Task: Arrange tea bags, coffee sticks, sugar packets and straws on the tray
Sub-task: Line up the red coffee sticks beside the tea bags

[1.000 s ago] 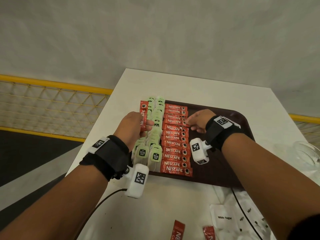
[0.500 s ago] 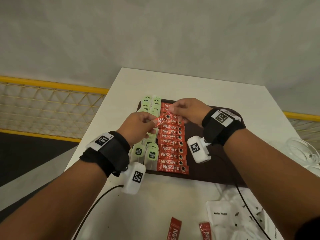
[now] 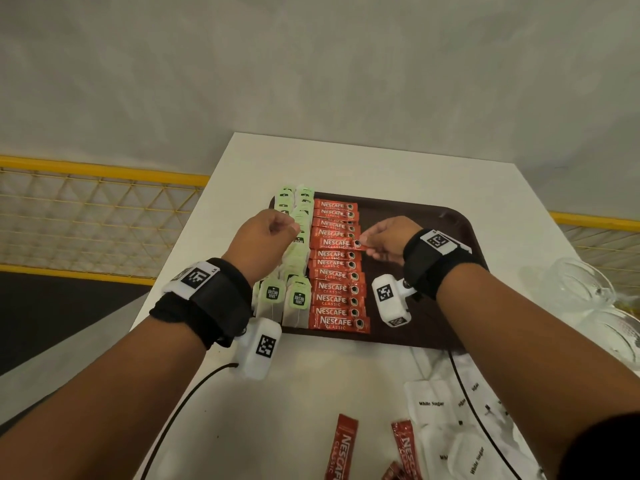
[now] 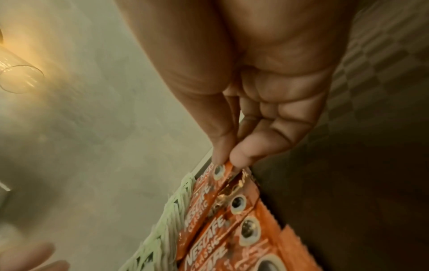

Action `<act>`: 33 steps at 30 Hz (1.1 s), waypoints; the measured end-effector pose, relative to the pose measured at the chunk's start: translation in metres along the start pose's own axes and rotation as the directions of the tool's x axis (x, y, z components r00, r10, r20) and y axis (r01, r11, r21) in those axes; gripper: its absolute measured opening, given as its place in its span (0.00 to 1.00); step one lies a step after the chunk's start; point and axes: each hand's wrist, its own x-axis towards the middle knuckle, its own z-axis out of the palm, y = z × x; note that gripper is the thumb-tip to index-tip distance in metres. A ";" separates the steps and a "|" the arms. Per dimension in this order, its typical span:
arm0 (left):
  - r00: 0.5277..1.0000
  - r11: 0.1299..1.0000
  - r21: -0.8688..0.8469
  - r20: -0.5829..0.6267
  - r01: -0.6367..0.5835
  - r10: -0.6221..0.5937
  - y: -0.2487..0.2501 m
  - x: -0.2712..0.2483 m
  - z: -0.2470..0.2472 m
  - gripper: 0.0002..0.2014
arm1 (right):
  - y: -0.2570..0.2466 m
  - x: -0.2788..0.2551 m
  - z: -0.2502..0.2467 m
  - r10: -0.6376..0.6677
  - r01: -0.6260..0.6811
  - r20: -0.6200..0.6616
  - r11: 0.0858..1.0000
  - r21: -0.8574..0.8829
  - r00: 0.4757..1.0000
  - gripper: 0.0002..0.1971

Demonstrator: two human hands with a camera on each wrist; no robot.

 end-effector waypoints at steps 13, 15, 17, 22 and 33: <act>0.994 0.992 0.079 0.050 -0.101 0.097 0.022 -0.045 -0.002 0.09 | -0.004 -0.023 0.001 -0.178 0.101 -0.144 0.899 -0.427 0.973 0.12; 0.984 0.989 0.067 0.131 -0.131 0.121 0.026 -0.065 0.002 0.08 | -0.008 -0.049 0.001 -0.245 0.157 -0.106 0.842 -0.517 0.964 0.14; 0.957 0.978 0.109 0.249 -0.178 0.146 0.026 -0.088 0.009 0.07 | -0.007 -0.080 0.000 -0.331 0.258 -0.032 0.788 -0.558 0.943 0.15; 0.873 0.917 0.263 0.463 -0.300 0.153 0.016 -0.141 0.021 0.07 | 0.016 -0.161 0.011 -0.439 0.436 0.187 0.582 -0.686 0.879 0.13; 0.783 0.631 0.627 0.620 -0.457 -0.049 0.009 -0.220 0.061 0.33 | 0.126 -0.249 0.037 -0.157 0.317 0.279 0.322 -0.892 0.947 0.15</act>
